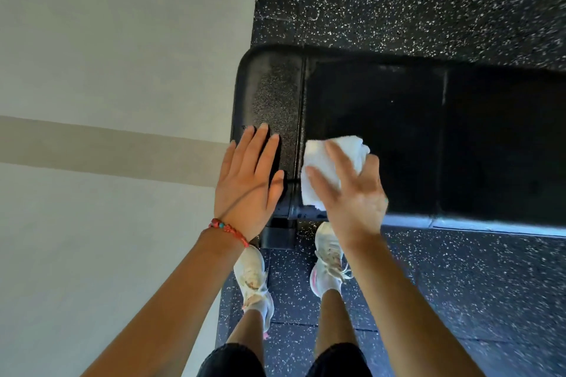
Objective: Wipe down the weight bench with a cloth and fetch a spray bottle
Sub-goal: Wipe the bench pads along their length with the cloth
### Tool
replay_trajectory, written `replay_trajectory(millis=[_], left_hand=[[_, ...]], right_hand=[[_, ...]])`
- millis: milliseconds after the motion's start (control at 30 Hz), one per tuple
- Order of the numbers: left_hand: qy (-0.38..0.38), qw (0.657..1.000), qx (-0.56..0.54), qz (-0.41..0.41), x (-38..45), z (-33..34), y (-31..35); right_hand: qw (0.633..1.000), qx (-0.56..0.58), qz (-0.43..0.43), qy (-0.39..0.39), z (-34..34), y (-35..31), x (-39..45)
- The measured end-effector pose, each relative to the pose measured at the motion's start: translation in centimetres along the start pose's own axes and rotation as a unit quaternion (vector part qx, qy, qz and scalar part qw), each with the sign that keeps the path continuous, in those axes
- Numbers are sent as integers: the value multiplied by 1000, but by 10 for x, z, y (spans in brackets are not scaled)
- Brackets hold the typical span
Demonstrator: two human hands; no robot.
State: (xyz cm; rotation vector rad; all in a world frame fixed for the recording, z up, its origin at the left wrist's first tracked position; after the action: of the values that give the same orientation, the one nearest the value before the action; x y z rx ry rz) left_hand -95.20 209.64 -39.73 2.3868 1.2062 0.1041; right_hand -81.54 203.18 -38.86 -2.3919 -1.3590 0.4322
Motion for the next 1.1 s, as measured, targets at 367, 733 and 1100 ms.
replay_trajectory(millis=[367,733,1100], left_hand=[[18,997,68,-26,23,14,3],[27,995,84,-39,31,19,15],[14,994,100,-52,33,18,17]], right_hand=[[1000,16,8,-11,-1,-7,117],[987,9,153,55,-56,108,131],[998,26,-9,-50,-9,10,124]])
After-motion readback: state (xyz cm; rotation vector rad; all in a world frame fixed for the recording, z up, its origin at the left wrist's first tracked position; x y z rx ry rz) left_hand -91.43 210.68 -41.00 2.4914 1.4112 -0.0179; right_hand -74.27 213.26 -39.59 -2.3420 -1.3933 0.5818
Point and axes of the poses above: each hand's wrist, its own x-axis towards the middle knuckle, its own z-axis out of the palm, y = z × x, the point moved 9 cm from there along x, towards the middle knuckle, and after that the axes turned 6 degrees about -y, right-handed, at the moved point
